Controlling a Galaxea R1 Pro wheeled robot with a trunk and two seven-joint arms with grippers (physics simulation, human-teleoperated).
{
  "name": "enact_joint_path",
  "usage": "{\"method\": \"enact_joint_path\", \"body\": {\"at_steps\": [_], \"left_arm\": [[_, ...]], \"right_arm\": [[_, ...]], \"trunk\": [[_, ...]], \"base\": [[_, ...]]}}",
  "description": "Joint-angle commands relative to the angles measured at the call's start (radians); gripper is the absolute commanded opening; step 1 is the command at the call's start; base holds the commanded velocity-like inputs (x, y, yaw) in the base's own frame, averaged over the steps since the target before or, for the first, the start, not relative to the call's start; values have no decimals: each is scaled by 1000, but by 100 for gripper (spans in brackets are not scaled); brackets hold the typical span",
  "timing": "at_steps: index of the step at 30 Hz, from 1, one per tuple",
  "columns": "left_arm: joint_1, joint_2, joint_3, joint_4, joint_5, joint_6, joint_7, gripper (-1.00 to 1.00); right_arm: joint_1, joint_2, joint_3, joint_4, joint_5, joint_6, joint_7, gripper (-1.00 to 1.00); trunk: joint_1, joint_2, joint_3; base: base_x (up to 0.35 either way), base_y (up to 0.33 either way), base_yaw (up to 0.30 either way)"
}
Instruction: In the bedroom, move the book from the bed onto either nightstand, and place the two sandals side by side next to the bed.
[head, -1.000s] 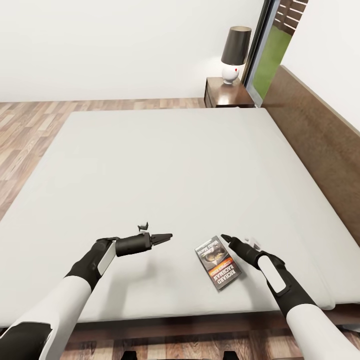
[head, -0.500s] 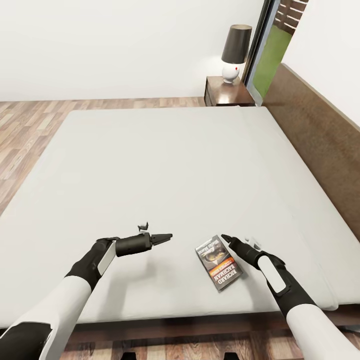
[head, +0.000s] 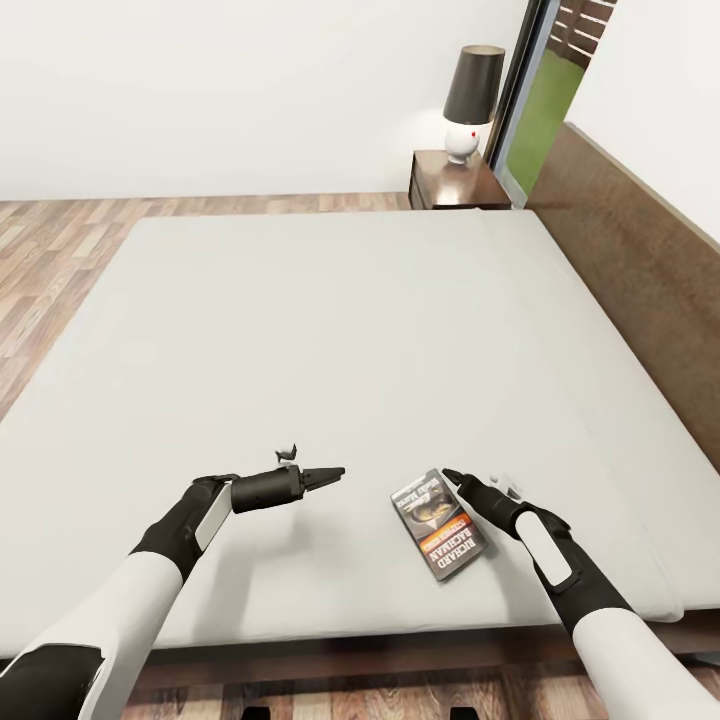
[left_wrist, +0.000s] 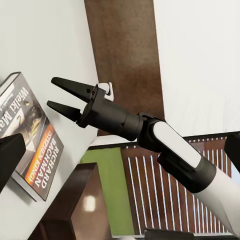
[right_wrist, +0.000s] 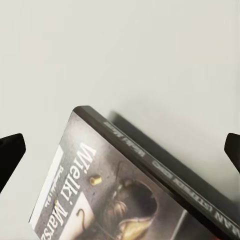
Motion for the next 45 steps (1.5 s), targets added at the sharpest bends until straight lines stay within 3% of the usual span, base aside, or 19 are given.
{"method": "enact_joint_path", "body": {"at_steps": [1,45], "left_arm": [[0,1,-5,0,8,10,0,100],[0,1,-3,0,10,10,0,100]], "right_arm": [[0,-1,2,-1,-4,2,0,100],[0,-1,3,6,-4,2,-1,100]], "trunk": [[0,0,-1],[0,0,-1]], "base": [[0,0,0],[-17,47,0]]}}
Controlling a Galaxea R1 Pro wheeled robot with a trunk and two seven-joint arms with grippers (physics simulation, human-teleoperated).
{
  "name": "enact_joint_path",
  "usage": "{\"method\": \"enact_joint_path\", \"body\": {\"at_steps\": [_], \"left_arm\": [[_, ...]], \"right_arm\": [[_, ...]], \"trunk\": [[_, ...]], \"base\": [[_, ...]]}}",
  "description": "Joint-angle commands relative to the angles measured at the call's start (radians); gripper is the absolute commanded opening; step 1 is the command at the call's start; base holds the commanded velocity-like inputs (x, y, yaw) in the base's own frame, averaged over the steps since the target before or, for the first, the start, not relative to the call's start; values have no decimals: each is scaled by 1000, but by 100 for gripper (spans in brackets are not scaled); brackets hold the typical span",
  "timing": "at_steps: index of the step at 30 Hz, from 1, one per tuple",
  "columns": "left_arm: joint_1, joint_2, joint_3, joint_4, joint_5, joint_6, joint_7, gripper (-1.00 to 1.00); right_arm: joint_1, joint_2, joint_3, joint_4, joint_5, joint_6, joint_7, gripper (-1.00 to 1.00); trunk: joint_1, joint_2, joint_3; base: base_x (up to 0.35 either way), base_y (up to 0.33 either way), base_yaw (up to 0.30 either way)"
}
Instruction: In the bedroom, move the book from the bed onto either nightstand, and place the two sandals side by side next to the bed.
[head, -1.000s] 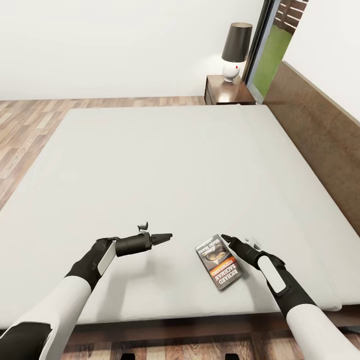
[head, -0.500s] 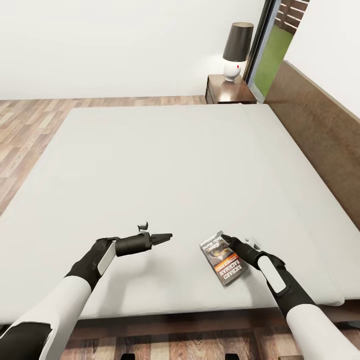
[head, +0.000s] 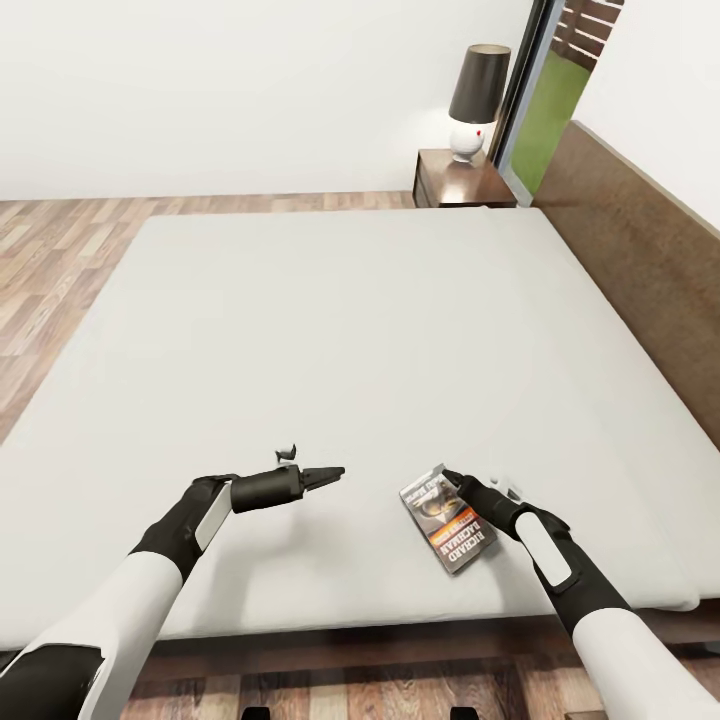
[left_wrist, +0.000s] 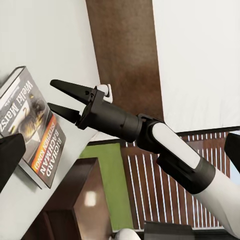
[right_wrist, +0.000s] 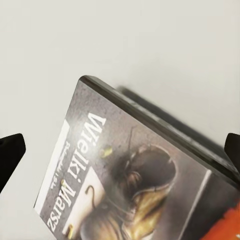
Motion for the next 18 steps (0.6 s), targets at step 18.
{"method": "enact_joint_path", "body": {"at_steps": [18], "left_arm": [[0,1,-5,0,8,10,0,100]], "right_arm": [[0,-1,3,0,-4,2,1,100]], "trunk": [[0,0,-1]], "base": [[-57,39,0]]}}
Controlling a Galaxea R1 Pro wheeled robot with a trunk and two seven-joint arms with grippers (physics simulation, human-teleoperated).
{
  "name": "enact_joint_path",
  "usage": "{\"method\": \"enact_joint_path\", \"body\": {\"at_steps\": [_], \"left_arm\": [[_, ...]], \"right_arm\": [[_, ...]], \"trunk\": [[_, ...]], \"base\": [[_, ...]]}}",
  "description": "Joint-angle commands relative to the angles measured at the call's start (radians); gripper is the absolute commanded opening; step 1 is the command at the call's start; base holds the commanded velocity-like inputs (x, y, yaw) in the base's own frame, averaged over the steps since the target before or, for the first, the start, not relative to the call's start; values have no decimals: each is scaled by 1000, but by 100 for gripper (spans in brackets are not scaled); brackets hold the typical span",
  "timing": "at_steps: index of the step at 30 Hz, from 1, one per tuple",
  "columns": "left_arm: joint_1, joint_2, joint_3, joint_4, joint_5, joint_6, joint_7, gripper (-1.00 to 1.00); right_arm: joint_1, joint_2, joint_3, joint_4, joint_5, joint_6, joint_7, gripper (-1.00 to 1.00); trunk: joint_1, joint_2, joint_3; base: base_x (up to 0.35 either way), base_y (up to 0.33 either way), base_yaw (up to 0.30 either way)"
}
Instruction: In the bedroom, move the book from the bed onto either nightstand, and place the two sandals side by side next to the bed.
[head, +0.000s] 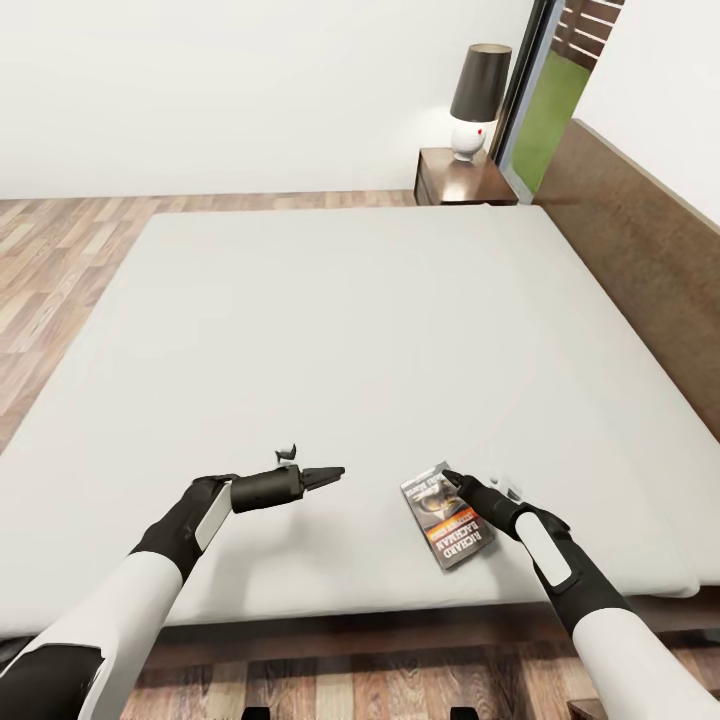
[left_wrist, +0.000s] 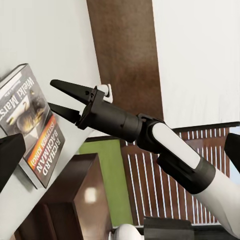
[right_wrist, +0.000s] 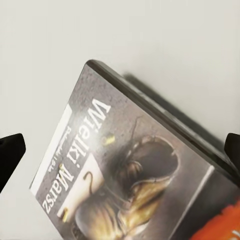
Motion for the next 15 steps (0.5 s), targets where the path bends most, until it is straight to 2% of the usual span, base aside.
{"method": "enact_joint_path", "body": {"at_steps": [1,10,15], "left_arm": [[0,1,-5,0,8,10,0,100],[0,1,-5,0,8,8,-1,100],[0,1,-5,0,8,9,-1,100]], "right_arm": [[0,-1,2,-1,-4,2,0,100],[0,-1,2,-1,-4,2,0,100],[0,-1,2,-1,-4,2,0,100]], "trunk": [[0,0,-1],[0,0,-1],[0,0,-1]], "base": [[-12,8,0],[-2,10,0],[0,203,0]]}}
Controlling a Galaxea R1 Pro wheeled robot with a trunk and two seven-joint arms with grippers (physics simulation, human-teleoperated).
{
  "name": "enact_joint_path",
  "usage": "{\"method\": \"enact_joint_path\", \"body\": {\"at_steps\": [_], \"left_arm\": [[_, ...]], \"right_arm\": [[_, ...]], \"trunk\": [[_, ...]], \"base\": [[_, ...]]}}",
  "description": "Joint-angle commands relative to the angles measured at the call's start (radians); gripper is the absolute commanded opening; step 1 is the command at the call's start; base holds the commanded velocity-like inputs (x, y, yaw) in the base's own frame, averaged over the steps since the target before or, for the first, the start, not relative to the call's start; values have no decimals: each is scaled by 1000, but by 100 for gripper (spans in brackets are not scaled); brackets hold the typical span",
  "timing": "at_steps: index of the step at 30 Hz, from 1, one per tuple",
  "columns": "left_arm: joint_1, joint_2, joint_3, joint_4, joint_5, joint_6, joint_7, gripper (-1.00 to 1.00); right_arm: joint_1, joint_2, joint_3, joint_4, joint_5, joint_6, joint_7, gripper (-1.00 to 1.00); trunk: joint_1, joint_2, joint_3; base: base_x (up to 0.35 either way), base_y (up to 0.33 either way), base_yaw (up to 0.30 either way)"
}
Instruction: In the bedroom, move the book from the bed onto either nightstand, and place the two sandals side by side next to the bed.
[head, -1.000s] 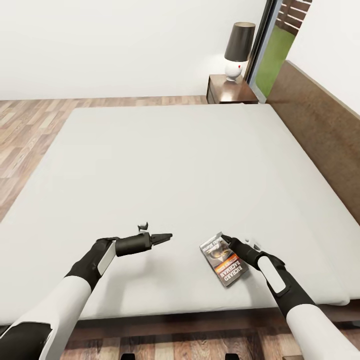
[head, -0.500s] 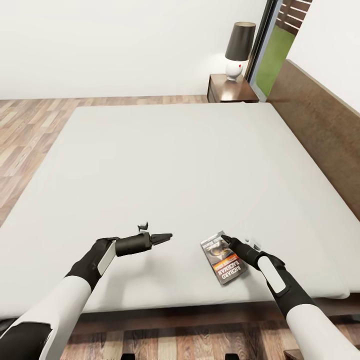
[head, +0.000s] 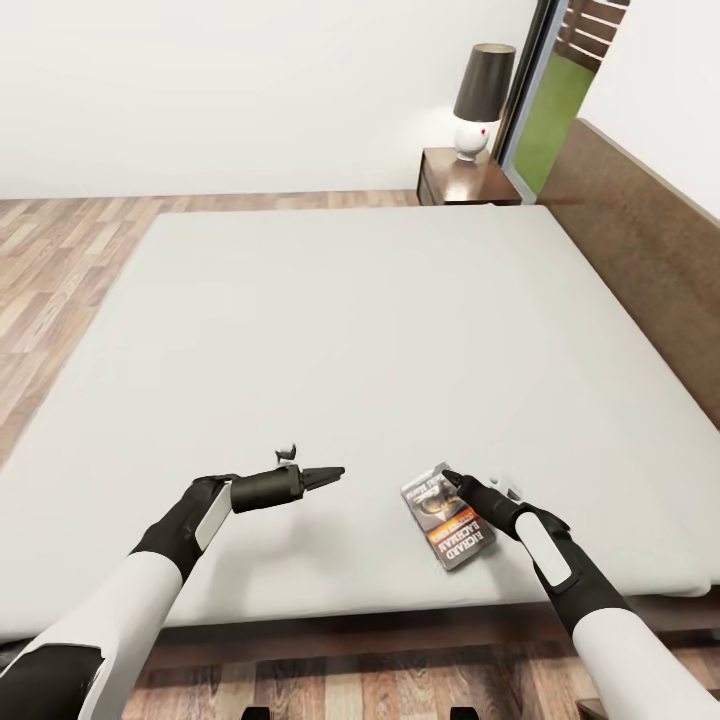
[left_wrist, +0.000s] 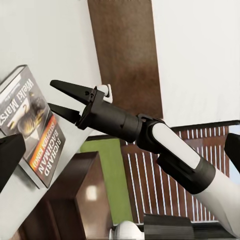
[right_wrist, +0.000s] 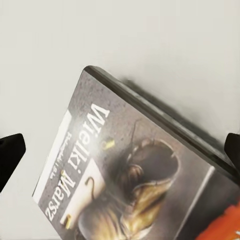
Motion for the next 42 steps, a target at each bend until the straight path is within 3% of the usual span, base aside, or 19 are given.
{"method": "enact_joint_path", "body": {"at_steps": [1,42], "left_arm": [[0,1,-5,0,8,10,0,100],[0,1,-5,0,9,9,0,100]], "right_arm": [[0,-1,2,-1,-4,3,0,100],[-1,-1,2,-1,-4,3,0,100]], "trunk": [[0,0,-1],[0,0,-1]], "base": [[0,218,0],[-2,68,0]]}}
